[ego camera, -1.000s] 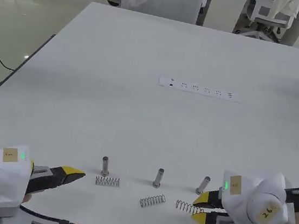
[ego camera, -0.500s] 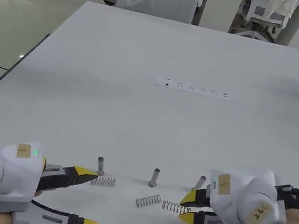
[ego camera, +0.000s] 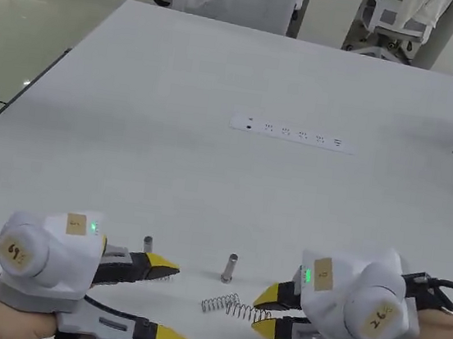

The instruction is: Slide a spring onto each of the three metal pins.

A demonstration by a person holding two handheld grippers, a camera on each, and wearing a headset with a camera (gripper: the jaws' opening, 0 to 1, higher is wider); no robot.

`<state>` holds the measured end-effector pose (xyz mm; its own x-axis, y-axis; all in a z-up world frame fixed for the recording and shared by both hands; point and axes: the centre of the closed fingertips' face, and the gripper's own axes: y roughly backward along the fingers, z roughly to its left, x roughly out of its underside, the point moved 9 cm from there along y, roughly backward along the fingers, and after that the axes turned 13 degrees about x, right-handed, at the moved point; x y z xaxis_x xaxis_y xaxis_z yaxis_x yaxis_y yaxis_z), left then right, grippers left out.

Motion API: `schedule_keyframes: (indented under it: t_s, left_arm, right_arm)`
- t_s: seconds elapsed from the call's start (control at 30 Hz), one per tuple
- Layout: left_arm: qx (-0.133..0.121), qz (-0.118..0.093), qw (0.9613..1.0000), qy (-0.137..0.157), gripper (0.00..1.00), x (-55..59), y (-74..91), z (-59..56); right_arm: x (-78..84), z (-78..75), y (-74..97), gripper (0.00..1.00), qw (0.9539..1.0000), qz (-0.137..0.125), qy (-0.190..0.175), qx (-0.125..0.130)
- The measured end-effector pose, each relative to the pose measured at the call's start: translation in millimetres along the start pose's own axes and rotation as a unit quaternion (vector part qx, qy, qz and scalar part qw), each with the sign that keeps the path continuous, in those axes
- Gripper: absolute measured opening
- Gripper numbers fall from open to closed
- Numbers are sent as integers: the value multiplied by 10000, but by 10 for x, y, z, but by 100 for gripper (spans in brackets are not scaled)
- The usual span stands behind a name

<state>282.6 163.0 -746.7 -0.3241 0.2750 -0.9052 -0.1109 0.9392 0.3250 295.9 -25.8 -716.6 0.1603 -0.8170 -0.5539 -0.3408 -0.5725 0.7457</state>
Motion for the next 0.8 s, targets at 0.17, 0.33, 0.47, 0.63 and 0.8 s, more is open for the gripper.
schedule_keyframes:
  t_s: [0.17, 0.33, 0.47, 0.63, 0.8]
  left_arm:
    - [82, 31, 9999, -102, 45, -21, -106, 0]
    - [170, -75, 9997, -161, 38, -84, -173, -1]
    - [209, -85, 9995, -215, 35, -114, -216, 6]
    - [286, -135, 9992, -241, 29, -148, -271, -11]
    - [379, -127, 9989, -262, 25, -154, -335, -36]
  right_arm:
    - [-58, 20, -17, 8, 10000, -25, 40, -44]
    - [-124, 35, -33, 8, 9999, -84, 61, -73]
    - [-138, 41, -38, 8, 9999, -100, 79, -82]
    - [-141, 47, -32, 8, 9999, -120, 79, -91]
    - [-139, 44, -21, 8, 9998, -147, 78, -84]
